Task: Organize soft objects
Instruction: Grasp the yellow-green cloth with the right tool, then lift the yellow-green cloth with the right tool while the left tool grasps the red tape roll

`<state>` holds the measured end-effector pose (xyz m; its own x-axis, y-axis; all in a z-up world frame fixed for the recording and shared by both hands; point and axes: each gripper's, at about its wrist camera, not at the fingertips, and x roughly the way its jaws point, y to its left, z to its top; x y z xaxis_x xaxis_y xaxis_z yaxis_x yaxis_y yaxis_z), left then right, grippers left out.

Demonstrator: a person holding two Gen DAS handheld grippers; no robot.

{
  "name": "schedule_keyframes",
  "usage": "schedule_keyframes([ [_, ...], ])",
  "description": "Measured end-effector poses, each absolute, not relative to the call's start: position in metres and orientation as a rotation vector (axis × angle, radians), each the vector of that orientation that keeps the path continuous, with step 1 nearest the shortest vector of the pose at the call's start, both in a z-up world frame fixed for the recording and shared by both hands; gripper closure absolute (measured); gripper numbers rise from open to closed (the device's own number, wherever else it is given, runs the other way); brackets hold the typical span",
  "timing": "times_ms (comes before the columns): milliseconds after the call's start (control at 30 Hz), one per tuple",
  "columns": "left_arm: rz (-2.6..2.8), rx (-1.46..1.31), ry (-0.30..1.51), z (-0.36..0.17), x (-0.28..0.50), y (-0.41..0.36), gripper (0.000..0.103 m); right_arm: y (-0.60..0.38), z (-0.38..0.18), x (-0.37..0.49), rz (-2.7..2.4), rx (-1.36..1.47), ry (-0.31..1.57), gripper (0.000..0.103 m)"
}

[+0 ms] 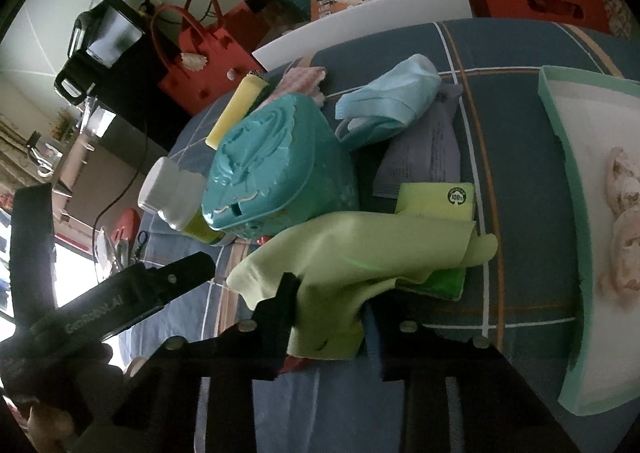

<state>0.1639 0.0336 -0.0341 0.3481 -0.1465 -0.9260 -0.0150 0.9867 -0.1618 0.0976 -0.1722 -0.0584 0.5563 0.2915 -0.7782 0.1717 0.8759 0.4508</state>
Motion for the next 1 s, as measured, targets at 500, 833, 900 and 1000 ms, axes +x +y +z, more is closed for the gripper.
schedule_keyframes([
  [500,-0.086,-0.152,1.218,-0.035,0.162,0.033,0.000,-0.182,-0.043,0.090,0.098,0.555,0.919,0.095],
  [833,-0.086,-0.153,1.224,-0.037,0.163,0.032,0.000,-0.195,-0.019,0.076,0.104,0.585,0.821,0.095],
  [900,-0.085,-0.152,1.226,-0.037,0.163,0.031,0.000,-0.199,-0.013,0.073,0.101,0.591,0.794,0.095],
  [1000,-0.084,-0.147,1.227,-0.038,0.164,0.030,0.000,-0.205,-0.004,0.066,0.091,0.600,0.753,0.095],
])
